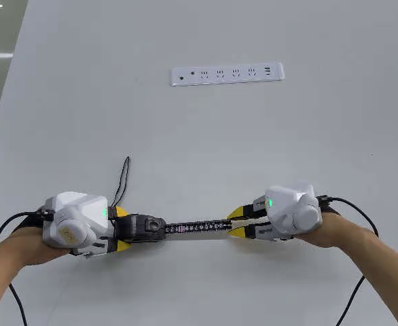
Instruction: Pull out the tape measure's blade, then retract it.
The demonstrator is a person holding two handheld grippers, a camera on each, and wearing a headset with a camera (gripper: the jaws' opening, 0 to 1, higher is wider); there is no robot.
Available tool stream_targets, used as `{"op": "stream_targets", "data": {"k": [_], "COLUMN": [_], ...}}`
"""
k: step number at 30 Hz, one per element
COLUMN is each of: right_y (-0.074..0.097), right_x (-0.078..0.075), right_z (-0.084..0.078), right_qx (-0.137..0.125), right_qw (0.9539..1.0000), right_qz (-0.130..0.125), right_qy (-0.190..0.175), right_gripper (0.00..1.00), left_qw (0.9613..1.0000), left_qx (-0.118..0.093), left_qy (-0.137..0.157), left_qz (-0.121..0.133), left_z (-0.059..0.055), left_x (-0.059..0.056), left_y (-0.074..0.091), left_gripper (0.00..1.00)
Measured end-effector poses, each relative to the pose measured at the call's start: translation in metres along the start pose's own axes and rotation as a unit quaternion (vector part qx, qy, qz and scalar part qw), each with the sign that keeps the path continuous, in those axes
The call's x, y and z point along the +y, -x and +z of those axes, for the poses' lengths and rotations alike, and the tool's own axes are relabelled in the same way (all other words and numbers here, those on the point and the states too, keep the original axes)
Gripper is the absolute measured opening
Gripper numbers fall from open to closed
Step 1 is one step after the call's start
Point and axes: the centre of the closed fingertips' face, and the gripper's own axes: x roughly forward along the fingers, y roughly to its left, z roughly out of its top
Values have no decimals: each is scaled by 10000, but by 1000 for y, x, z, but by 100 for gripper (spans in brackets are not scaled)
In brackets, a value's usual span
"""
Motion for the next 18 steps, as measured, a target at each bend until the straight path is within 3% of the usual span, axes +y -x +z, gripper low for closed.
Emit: {"op": "stream_targets", "data": {"k": [18], "right_y": [8], "right_x": [0], "right_z": [-8], "right_qx": [51], "right_qw": [10000], "right_qz": [-12], "right_qy": [-18], "right_gripper": [10], "left_qw": [10000], "left_qx": [13], "left_qy": [-10], "left_qz": [1], "left_z": [1], "left_x": [0], "left_y": [0], "left_gripper": [27]}}
